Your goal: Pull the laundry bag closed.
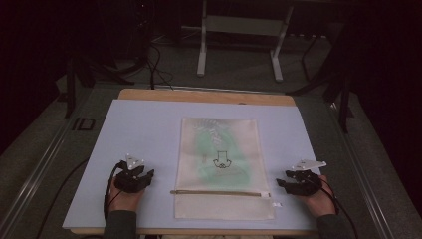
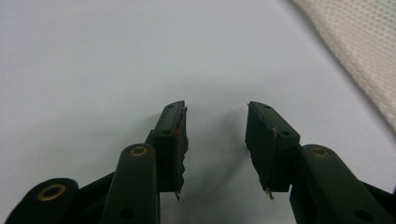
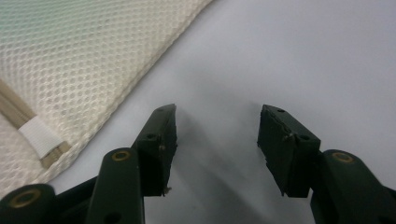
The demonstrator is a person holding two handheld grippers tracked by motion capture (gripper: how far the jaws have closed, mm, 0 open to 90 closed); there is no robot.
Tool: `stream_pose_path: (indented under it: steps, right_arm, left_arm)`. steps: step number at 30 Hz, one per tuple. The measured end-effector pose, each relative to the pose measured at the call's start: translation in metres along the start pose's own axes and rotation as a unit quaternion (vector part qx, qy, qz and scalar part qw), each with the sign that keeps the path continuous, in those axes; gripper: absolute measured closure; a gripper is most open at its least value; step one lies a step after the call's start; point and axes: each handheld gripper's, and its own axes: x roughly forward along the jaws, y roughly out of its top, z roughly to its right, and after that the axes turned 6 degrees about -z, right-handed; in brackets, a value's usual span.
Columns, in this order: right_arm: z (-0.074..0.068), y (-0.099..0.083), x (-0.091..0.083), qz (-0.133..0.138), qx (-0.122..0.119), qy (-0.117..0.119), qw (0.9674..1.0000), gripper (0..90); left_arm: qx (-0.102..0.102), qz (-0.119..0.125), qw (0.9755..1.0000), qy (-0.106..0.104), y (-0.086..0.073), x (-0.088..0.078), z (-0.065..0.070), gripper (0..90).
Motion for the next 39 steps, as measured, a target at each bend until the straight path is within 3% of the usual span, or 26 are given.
stream_pose_path:
  steps: [8,13,39]
  right_arm:
    - [-0.009,0.004,-0.004,-0.011,-0.026,0.009,0.9996,48.3]
    - [-0.010,0.004,-0.007,-0.012,-0.025,0.017,0.9995,49.9]
    - [-0.031,0.015,-0.005,-0.039,-0.073,0.039,0.9958,52.3]
  left_arm:
    - [0.009,0.007,0.9998,-0.017,0.001,-0.002,0.001,58.1]
    - [0.017,0.007,0.9995,-0.025,0.001,-0.002,0.004,58.0]
    - [0.023,0.010,0.9989,-0.041,0.002,-0.002,0.006,58.5]
